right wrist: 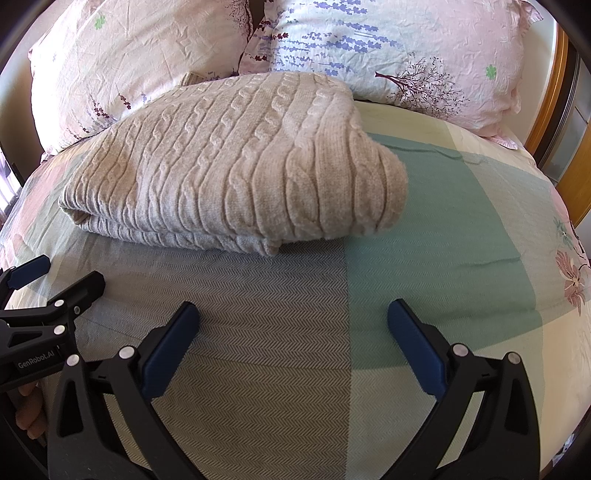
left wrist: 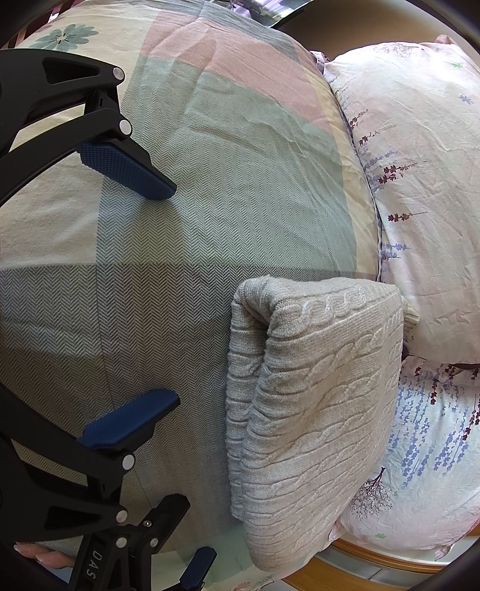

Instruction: Fold small clothes

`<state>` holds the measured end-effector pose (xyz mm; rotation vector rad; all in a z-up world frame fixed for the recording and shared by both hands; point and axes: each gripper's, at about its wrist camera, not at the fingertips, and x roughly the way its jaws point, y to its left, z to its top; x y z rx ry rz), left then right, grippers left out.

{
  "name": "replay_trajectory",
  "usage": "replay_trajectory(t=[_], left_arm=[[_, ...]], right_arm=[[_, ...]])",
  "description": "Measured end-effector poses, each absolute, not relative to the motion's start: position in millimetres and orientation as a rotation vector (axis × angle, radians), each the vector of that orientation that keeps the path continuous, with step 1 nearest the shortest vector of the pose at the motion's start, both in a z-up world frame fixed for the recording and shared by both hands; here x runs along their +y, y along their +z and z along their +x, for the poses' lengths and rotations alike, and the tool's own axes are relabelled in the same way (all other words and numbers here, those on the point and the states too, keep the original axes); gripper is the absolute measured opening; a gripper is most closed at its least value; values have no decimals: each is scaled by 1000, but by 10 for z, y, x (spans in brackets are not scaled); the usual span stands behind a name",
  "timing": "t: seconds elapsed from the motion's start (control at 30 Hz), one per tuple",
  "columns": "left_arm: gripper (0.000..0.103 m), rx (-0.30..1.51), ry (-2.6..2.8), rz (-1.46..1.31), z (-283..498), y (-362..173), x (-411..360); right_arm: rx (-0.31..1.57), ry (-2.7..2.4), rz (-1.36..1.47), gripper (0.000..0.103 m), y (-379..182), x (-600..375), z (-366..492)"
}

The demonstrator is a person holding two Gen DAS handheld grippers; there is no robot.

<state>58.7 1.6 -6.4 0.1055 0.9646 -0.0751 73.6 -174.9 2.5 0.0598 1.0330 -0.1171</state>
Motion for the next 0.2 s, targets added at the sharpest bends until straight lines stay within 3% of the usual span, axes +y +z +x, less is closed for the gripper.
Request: replay_trajectory(t=[0.2], left_arm=[[102,964,-76,104,585,-62,5]], right_arm=[[1033,-117,60,101,25,-1749,736]])
